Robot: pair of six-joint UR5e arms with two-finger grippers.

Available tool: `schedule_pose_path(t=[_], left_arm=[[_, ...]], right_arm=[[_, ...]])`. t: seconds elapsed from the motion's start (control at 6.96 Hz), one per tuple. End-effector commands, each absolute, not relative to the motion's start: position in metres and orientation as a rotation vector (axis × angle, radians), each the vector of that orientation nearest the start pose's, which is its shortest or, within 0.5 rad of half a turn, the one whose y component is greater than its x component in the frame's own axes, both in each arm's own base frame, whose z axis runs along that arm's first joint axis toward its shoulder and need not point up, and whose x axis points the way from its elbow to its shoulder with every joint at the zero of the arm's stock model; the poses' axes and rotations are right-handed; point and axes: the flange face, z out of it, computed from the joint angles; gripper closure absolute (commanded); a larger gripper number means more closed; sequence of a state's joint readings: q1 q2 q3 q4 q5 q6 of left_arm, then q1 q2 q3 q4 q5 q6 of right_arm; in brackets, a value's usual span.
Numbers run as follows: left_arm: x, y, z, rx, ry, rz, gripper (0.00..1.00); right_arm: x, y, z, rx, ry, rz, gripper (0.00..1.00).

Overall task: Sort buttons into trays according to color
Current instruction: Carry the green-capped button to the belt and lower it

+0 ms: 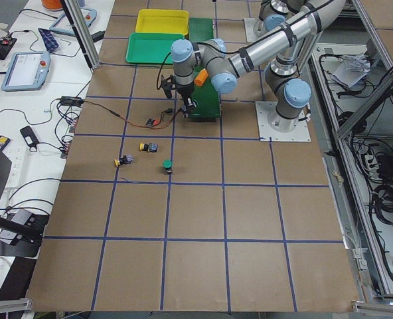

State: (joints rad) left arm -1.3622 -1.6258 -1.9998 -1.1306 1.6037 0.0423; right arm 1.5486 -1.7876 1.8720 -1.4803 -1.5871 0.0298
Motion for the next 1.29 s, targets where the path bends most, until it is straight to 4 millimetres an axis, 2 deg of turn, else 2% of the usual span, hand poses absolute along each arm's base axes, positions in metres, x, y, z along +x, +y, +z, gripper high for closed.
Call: schedule_pose_path(t=[0.0, 0.29, 0.43, 0.57, 0.72, 0.86, 1.01, 1.15], left_arm=[[-0.127, -0.465, 0.284, 0.203, 3.104, 0.122, 1.0], [-0.135, -0.453, 0.291, 0.297, 3.096, 0.105, 1.0], [-0.126, -0.445, 0.279, 0.258, 3.096, 0.145, 1.0], [-0.106, -0.441, 0.266, 0.192, 3.105, 0.177, 1.0], [-0.098, -0.437, 0.261, 0.171, 3.108, 0.192, 1.0], [-0.102, -0.433, 0.261, 0.142, 3.107, 0.194, 0.57], [-0.103, -0.43, 0.26, 0.144, 3.107, 0.196, 0.01], [-0.101, -0.435, 0.27, 0.144, 3.109, 0.156, 0.0]], right_arm=[[0.123, -0.383, 0.428, 0.08, 3.147, 0.281, 0.0], [0.123, -0.382, 0.421, 0.077, 3.148, 0.266, 0.0], [0.123, -0.383, 0.421, 0.077, 3.147, 0.264, 0.0], [0.123, -0.383, 0.422, 0.08, 3.149, 0.259, 0.0], [0.123, -0.38, 0.424, 0.075, 3.149, 0.249, 0.0], [0.123, -0.38, 0.424, 0.073, 3.148, 0.249, 0.0], [0.123, -0.38, 0.424, 0.073, 3.15, 0.249, 0.0], [0.123, -0.379, 0.419, 0.072, 3.148, 0.264, 0.0]])
